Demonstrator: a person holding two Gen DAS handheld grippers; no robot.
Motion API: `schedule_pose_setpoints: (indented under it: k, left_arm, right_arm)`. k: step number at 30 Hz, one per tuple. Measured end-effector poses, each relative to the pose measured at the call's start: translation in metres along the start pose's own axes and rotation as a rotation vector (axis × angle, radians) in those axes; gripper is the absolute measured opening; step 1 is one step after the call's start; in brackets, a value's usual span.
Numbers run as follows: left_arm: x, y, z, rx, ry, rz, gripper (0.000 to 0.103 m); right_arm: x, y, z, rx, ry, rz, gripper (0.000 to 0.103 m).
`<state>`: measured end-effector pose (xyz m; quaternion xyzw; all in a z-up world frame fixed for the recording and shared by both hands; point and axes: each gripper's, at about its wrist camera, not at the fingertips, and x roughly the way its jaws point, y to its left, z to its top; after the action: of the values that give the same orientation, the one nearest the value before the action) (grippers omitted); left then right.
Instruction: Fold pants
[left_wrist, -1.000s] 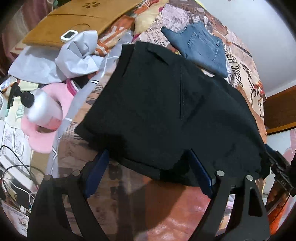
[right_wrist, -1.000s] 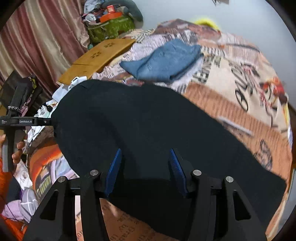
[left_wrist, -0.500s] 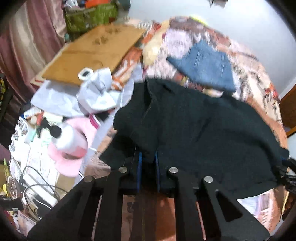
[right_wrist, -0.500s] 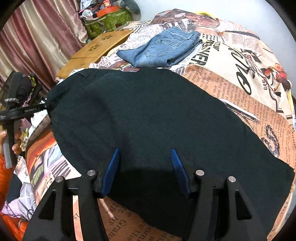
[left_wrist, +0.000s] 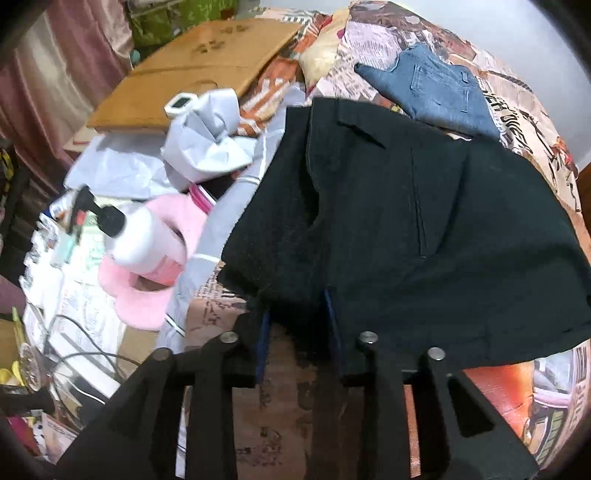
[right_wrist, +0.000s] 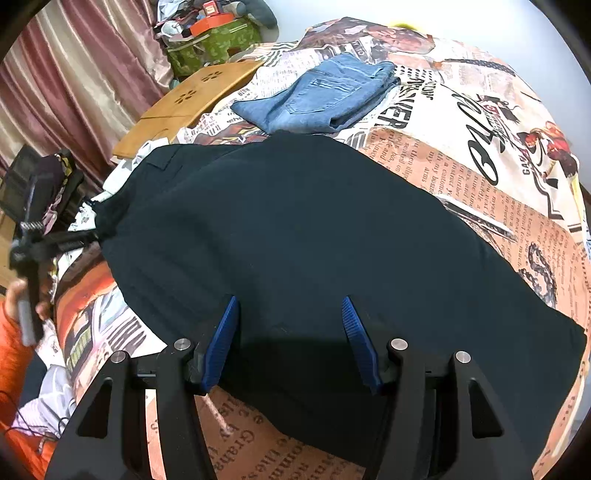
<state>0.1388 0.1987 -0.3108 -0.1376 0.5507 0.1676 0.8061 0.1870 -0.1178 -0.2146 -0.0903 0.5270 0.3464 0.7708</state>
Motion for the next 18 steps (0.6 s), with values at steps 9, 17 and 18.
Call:
schedule_pose_setpoints:
  k: [9, 17, 18]
  left_arm:
    - [-0.062, -0.013, 0.006, 0.077, -0.136, -0.004, 0.079]
    - [-0.062, -0.083, -0.001, 0.297, -0.107, -0.110, 0.083]
    - [-0.058, -0.091, -0.004, 0.329, -0.092, -0.116, 0.083]
  right_arm:
    - [-0.025, 0.015, -0.001, -0.025, -0.080, -0.008, 0.054]
    - [-0.023, 0.048, 0.005, -0.126, -0.093, 0.038, 0.054]
    - [-0.021, 0.051, 0.004, -0.139, -0.091, 0.045, 0.054]
